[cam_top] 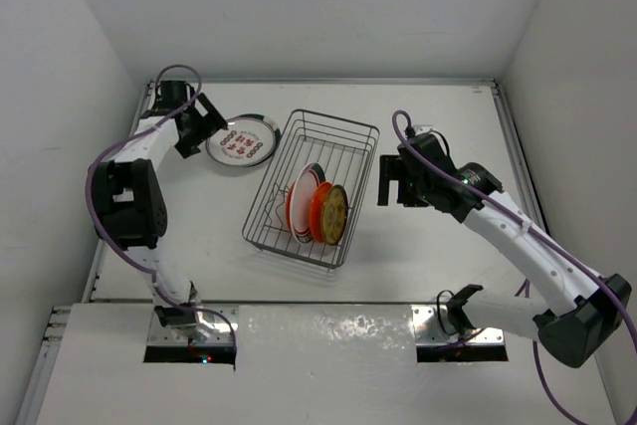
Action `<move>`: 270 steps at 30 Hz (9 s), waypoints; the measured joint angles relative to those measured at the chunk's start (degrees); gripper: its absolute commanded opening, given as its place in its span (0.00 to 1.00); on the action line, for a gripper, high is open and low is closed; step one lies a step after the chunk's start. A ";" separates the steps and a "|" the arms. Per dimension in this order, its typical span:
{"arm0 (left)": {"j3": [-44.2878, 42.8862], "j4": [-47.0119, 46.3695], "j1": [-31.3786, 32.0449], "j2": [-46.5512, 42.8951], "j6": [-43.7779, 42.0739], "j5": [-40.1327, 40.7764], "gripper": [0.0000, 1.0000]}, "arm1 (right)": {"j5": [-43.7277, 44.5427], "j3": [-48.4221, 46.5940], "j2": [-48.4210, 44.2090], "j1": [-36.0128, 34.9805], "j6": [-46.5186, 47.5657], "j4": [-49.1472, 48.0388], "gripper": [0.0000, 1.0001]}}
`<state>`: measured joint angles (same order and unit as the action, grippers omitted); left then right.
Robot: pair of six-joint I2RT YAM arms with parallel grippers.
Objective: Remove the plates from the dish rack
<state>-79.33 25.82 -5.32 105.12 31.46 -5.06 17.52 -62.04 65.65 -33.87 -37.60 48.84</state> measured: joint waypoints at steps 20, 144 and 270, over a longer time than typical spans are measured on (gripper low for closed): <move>-13.55 21.84 38.91 -20.55 -12.11 24.55 0.93 | 1.88 -4.17 5.01 0.00 2.08 4.66 0.99; 10.14 12.13 6.99 -26.49 -4.63 6.10 1.00 | 1.64 -16.15 33.57 -14.43 -24.57 -6.05 0.15; 3.91 25.20 14.71 -27.47 -14.08 13.46 1.00 | 4.11 -46.58 47.25 22.56 7.82 13.75 0.80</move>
<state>-75.42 51.03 9.39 77.65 17.39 8.40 21.63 -108.62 112.90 -11.31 -29.78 62.59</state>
